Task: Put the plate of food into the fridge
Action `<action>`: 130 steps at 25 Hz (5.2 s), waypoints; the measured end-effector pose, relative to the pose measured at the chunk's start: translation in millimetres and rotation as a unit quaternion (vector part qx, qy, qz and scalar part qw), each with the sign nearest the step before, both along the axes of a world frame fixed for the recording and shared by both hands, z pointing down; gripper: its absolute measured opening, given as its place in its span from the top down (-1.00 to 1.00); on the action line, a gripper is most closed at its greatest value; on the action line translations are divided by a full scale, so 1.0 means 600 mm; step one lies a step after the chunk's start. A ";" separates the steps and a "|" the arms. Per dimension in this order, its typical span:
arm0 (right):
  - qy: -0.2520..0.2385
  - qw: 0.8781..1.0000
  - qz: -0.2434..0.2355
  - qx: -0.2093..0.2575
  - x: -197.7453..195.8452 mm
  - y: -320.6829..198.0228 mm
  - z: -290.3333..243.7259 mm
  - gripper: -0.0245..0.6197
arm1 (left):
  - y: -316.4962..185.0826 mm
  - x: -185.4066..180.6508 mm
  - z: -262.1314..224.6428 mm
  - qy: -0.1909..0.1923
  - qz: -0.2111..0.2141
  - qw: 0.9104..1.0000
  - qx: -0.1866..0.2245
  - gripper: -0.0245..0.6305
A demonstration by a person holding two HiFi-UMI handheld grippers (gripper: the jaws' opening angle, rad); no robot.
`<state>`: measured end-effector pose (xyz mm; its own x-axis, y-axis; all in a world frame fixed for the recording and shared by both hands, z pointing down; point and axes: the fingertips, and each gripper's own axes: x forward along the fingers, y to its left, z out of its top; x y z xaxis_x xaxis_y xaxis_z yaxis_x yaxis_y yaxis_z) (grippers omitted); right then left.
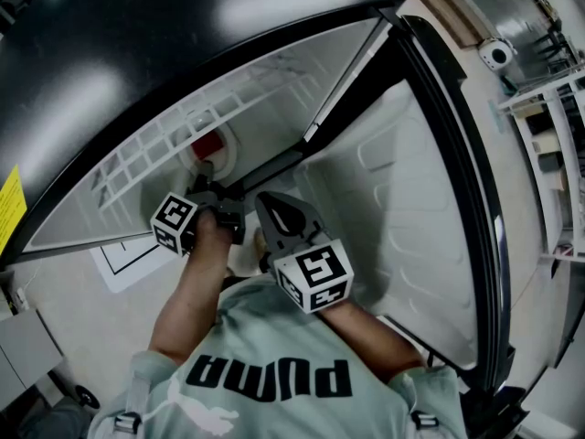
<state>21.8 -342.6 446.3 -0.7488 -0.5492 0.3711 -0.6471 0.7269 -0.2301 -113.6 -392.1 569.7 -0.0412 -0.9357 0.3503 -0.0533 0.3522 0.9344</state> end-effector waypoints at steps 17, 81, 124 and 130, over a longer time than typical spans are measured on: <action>-0.032 0.999 -0.003 0.003 -0.009 0.002 -0.018 0.90 | -0.011 -0.015 -0.029 -0.047 0.005 0.998 -0.039 0.08; -0.048 0.994 0.070 0.070 -0.063 0.136 -0.094 0.91 | 0.214 0.050 -0.223 -0.559 0.338 0.755 0.066 0.91; -0.024 0.983 0.146 0.105 0.066 0.480 -0.125 0.91 | 0.581 0.188 -0.340 -0.547 0.390 0.719 0.175 0.91; -0.030 0.984 0.136 0.110 0.102 0.561 -0.125 0.91 | 0.665 0.222 -0.343 -0.557 0.378 0.721 0.169 0.91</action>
<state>82.9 -6.0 371.1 -0.5795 -0.7949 0.1799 -0.8150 0.5647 -0.1303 19.8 6.7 363.7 0.4448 -0.8628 0.2405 -0.8932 -0.4074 0.1904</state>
